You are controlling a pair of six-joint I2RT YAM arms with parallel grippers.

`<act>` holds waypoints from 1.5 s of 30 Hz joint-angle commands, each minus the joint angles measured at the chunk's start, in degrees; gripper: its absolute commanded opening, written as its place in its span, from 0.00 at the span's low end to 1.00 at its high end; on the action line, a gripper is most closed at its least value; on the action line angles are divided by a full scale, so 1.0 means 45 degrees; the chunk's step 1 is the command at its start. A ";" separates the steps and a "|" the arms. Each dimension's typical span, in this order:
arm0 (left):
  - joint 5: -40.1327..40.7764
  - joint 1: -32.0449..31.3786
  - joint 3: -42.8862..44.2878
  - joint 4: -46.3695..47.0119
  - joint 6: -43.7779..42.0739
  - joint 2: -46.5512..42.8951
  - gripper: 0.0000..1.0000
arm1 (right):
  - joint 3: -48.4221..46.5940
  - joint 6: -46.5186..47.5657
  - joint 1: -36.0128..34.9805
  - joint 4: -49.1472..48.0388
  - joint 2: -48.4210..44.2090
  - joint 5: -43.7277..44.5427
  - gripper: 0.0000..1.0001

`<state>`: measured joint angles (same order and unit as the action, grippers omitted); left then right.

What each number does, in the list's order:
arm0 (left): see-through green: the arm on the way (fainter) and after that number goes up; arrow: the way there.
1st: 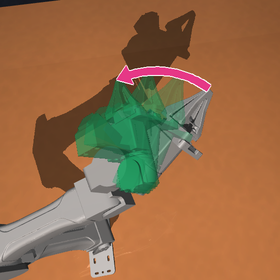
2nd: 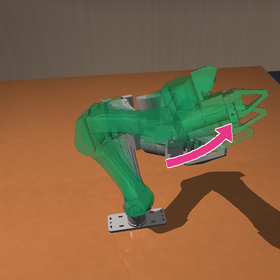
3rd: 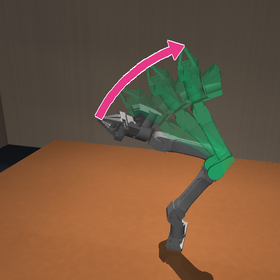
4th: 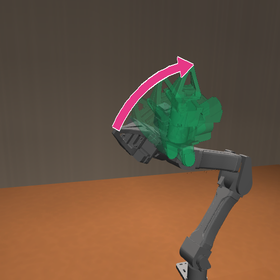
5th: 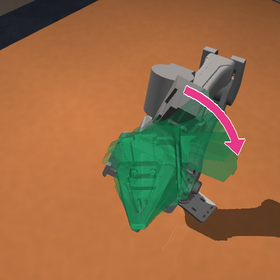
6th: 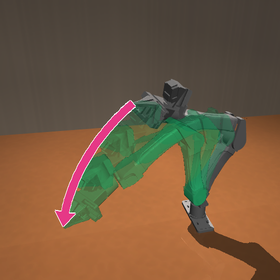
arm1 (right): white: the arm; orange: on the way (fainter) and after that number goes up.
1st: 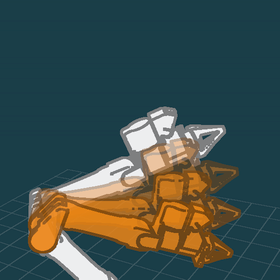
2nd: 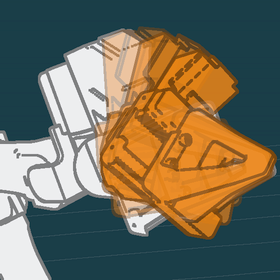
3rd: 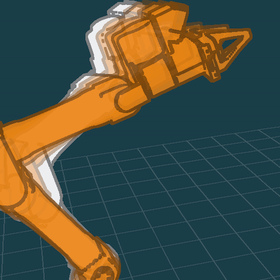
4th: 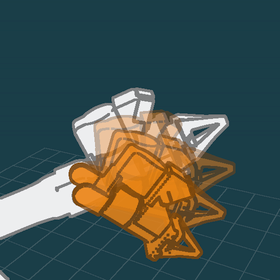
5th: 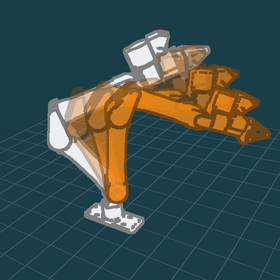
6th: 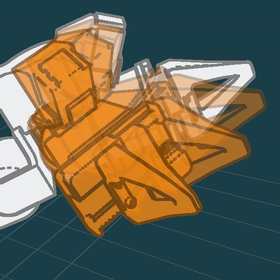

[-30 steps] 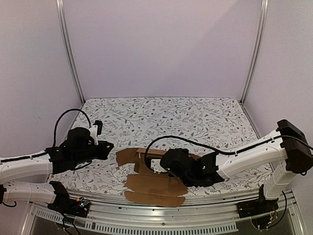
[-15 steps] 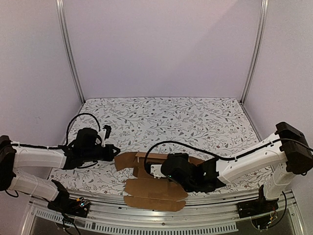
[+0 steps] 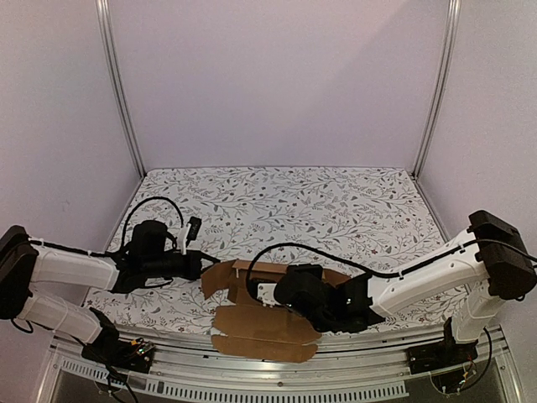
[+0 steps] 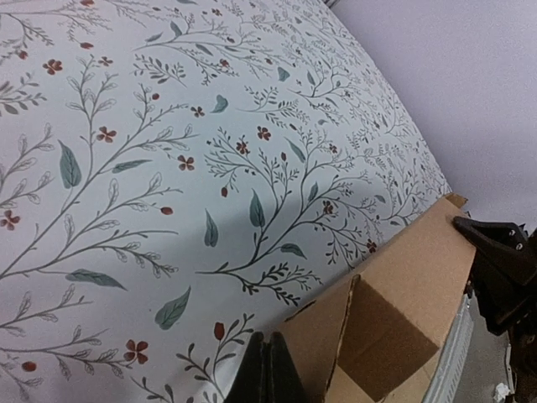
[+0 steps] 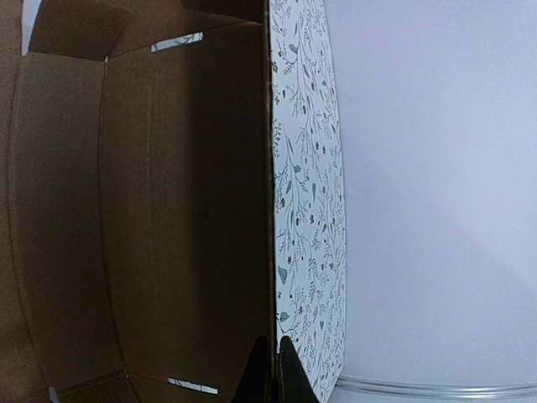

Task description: Fold the paper box

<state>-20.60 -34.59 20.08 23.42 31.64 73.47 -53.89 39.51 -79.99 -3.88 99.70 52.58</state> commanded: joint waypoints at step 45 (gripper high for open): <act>0.1540 -0.2743 -0.2008 -0.1252 0.0795 -0.3072 0.00 | -0.0498 0.0534 -0.0948 -0.1006 0.1426 0.1381 0.00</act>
<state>-14.31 -45.43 11.66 18.35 35.20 58.81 -54.87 41.47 -83.26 -6.98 104.42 57.34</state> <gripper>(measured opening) 0.005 0.007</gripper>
